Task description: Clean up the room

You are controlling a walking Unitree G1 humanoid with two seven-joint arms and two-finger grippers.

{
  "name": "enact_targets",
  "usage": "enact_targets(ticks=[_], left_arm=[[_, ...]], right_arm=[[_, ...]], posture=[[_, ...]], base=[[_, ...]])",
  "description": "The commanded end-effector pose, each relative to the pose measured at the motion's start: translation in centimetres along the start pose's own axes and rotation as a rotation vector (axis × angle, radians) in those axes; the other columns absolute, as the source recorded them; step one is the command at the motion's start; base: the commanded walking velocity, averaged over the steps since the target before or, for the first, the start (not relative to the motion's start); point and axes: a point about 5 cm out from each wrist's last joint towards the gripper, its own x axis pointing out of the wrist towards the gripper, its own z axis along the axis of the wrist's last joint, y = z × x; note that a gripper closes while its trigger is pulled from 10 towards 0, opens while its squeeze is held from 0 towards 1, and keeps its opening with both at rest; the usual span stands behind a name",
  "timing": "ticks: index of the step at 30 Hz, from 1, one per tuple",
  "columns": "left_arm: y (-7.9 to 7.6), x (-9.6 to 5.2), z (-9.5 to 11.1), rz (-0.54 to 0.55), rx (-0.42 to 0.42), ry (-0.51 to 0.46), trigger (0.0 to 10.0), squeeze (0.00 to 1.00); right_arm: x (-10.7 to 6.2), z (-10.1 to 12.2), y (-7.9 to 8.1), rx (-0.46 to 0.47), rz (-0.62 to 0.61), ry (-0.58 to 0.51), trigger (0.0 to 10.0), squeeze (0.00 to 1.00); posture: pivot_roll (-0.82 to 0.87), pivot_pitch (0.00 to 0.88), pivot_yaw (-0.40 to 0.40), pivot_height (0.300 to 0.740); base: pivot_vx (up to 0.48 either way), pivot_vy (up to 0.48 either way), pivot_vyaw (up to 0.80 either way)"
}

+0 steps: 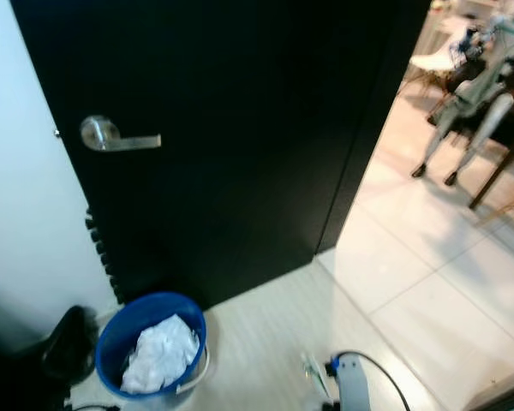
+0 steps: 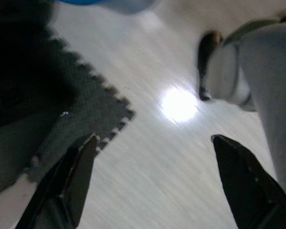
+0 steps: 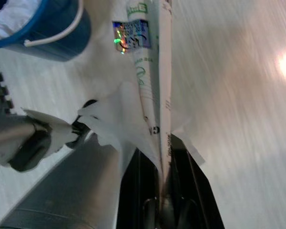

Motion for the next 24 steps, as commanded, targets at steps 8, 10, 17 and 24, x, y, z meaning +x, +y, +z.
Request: enact_targets(ticks=[8,10,17,24], left_arm=[[-1.7,0.0,-0.2,-0.034,0.000,0.019,10.0,0.00],[-1.7,0.0,-0.2,-0.033,-0.002,0.019,10.0,0.00],[-0.4,0.0,-0.2,-0.013,-0.014,0.020,10.0,0.00],[1.9,0.2,2.6,0.056,-0.009,-0.083,10.0,0.00]], right_arm=[[0.1,-0.4,0.9,-0.086,0.049,0.005,10.0,0.00],[0.2,-0.2,0.9,-0.109,0.056,0.006,10.0,0.00],[0.5,3.1,0.6,-0.153,0.037,-0.063,10.0,0.00],[0.9,7.7,1.4,-0.144,0.057,-0.202,10.0,0.00]], posture=[[0.01,0.000,-0.098,0.740],[0.01,0.000,-0.096,0.740],[0.01,0.000,-0.095,0.740],[0.01,0.000,-0.097,0.740]], base=[[0.000,0.000,0.72],[0.000,0.000,0.72],[0.000,0.000,0.72],[0.000,0.000,0.72]])
